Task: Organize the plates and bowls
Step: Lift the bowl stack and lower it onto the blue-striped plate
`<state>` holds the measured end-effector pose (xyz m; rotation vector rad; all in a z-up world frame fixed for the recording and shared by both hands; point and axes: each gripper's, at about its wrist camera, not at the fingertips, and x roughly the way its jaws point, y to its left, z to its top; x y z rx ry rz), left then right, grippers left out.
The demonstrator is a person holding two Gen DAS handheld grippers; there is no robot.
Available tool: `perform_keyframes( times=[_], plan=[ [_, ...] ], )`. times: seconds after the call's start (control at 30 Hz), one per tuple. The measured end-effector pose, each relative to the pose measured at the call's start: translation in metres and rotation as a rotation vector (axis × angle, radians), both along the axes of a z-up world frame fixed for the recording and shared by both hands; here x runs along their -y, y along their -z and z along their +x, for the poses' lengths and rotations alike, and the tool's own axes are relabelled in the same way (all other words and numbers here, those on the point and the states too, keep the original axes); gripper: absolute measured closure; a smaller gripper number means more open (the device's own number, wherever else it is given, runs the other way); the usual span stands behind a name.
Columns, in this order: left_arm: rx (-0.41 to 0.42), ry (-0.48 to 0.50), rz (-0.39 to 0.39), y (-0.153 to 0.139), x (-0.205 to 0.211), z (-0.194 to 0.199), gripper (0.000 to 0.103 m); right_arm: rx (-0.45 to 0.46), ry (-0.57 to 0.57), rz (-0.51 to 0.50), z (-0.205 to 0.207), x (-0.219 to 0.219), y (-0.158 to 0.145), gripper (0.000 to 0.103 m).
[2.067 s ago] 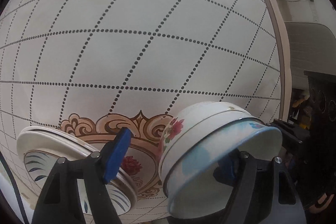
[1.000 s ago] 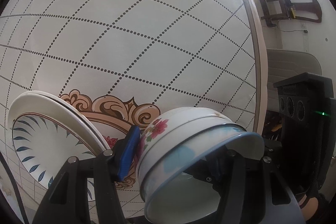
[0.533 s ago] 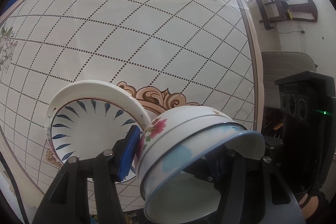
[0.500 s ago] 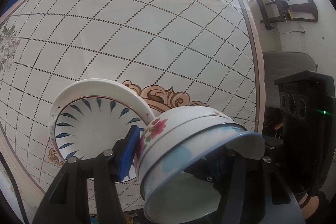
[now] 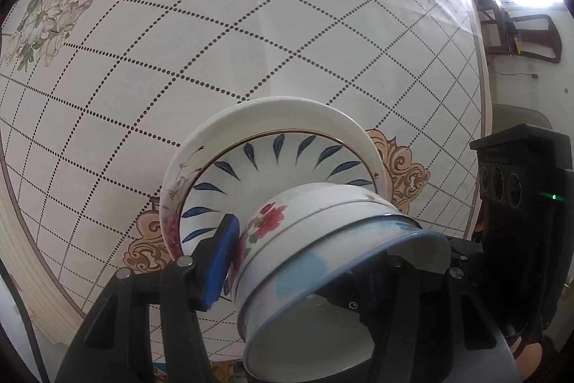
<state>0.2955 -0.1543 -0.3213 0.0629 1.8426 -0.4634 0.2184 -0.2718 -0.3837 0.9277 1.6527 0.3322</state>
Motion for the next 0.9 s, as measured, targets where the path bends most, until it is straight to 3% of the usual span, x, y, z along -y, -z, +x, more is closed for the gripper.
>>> perform_keyframes(
  times=[0.4, 0.9],
  plan=[
    [-0.040, -0.021, -0.005, 0.025, -0.012, 0.004, 0.047, -0.052, -0.024, -0.031, 0.016, -0.028, 0.029, 0.034],
    [-0.064, -0.058, -0.009, 0.033, -0.013, 0.013, 0.047, -0.079, -0.032, -0.037, 0.031, -0.021, 0.032, 0.035]
  ],
)
